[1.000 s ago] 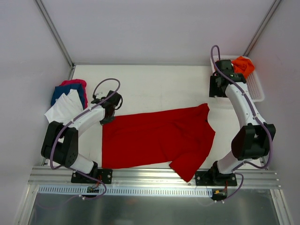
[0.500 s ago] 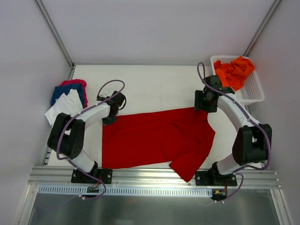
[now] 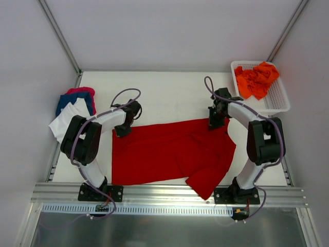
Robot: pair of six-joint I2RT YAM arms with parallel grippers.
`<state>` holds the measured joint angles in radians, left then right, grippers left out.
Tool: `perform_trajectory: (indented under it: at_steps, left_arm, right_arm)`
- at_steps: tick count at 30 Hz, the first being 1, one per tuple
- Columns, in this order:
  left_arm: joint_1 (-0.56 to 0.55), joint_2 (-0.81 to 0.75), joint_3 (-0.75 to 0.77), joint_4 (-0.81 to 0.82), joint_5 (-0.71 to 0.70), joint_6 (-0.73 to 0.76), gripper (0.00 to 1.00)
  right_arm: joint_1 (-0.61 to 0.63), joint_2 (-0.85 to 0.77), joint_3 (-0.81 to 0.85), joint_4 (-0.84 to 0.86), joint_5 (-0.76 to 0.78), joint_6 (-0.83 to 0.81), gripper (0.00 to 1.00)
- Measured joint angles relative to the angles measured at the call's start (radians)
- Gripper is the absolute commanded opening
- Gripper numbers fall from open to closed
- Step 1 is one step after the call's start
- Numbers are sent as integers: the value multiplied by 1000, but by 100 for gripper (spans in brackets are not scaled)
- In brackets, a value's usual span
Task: Fold and stack the t-shirts
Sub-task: Fold the tshirt
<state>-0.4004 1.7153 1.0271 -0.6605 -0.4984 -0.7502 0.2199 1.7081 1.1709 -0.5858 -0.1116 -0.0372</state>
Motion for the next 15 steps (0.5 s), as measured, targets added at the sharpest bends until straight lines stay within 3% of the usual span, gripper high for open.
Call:
perform_trajectory:
  at_steps: [15]
  left_arm:
    - [66,181,230,-36,105,39,0]
  right_arm:
    - [22,336,320,-111,-5,-1,0]
